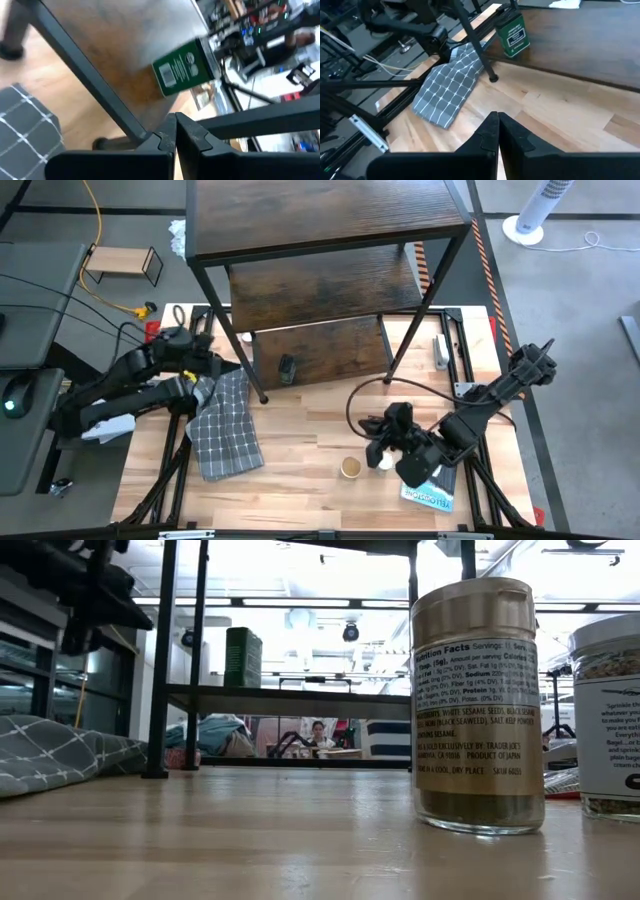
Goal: Shelf spices
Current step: Adjust the shelf
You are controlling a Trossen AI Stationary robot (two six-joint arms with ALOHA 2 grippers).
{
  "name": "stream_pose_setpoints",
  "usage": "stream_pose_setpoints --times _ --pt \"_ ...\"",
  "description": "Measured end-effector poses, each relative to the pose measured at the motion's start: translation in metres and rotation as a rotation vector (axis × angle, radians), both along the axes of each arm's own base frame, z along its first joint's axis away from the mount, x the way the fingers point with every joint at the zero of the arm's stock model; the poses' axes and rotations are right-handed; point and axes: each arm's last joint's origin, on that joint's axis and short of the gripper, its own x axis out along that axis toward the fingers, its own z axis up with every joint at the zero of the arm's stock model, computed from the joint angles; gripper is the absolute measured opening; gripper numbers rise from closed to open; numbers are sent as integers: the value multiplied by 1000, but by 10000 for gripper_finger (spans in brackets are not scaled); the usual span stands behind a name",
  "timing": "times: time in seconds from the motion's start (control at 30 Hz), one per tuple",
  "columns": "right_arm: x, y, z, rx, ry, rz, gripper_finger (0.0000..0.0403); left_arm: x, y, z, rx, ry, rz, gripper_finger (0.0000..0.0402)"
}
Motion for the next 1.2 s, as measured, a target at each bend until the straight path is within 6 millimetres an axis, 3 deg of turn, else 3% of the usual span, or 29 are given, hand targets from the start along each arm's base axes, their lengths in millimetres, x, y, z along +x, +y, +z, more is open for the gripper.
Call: stream_pose_setpoints --times 0.2,0.53,0.8,1.07,1.2 --pt "-6 6 0 -6 -12 3 1 23 -6 -2 -3 36 -84 0" --pt "-6 6 0 -7 -11 3 0 57 -31 -4 22 27 -70 0" --pt "-7 8 0 -1 -6 15 0 96 -66 -9 -26 -67 -96 0" --pt "2 -1 -2 30 18 12 0 141 -104 -30 -106 -174 -134 0" --pt "20 0 -13 47 89 112 12 146 -107 -9 -71 -308 -167 0"
